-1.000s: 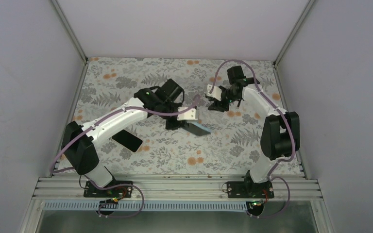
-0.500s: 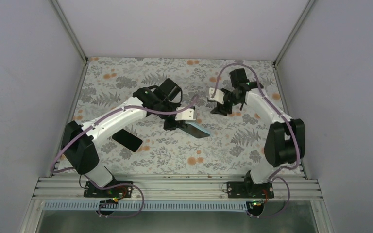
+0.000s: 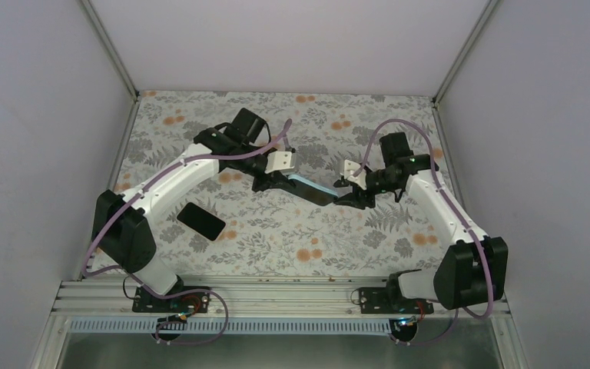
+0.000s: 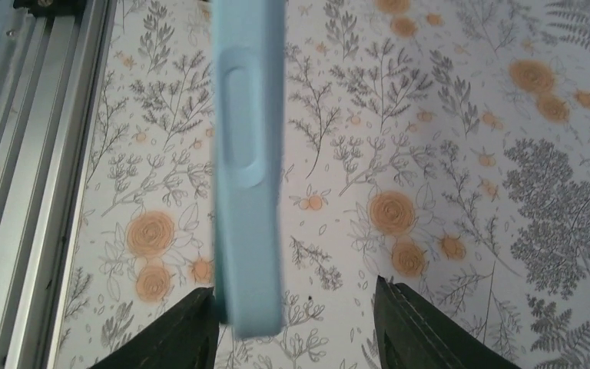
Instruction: Take the phone out of the phone case
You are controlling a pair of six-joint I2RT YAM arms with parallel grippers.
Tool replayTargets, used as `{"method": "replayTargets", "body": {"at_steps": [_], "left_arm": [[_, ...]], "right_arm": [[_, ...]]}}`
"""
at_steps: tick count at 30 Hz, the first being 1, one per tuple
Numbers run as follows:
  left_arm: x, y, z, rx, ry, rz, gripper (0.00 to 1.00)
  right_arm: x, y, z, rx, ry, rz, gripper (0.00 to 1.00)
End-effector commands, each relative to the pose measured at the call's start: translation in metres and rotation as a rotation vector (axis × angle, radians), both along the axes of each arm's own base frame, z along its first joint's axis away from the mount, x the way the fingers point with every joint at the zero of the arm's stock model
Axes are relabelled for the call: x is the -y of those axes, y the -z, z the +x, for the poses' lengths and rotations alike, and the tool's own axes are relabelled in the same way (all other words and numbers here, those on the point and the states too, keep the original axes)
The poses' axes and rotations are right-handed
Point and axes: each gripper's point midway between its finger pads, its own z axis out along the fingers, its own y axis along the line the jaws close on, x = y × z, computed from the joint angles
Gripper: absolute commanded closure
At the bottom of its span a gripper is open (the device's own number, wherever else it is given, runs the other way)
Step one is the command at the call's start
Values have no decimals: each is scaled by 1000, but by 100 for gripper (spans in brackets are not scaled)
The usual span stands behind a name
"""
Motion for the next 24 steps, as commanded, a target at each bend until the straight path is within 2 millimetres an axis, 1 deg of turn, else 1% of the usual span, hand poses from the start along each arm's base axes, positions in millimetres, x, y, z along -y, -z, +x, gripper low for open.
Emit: {"method": "replayTargets", "body": {"at_steps": [1, 4, 8, 15, 17, 20, 24], "left_arm": [[13, -35, -12, 19, 97, -137, 98], [11, -36, -14, 18, 99, -137, 98], [8, -32, -14, 26, 88, -120, 98], [7, -26, -15, 36, 90, -110, 98], [7, -24, -13, 37, 87, -103, 98], [7, -24, -12, 40, 83, -100, 98], [7, -26, -12, 40, 78, -107, 98]], "right_arm": [[-12, -19, 8, 40, 19, 135, 47], [-12, -21, 12, 41, 16, 134, 47], [-8, -24, 11, 32, 3, 122, 46], [2, -37, 6, 18, 0, 120, 43], [3, -41, 3, 10, -7, 122, 41], [4, -45, -1, -11, -25, 124, 40], [4, -43, 0, -24, -28, 126, 41]]}}
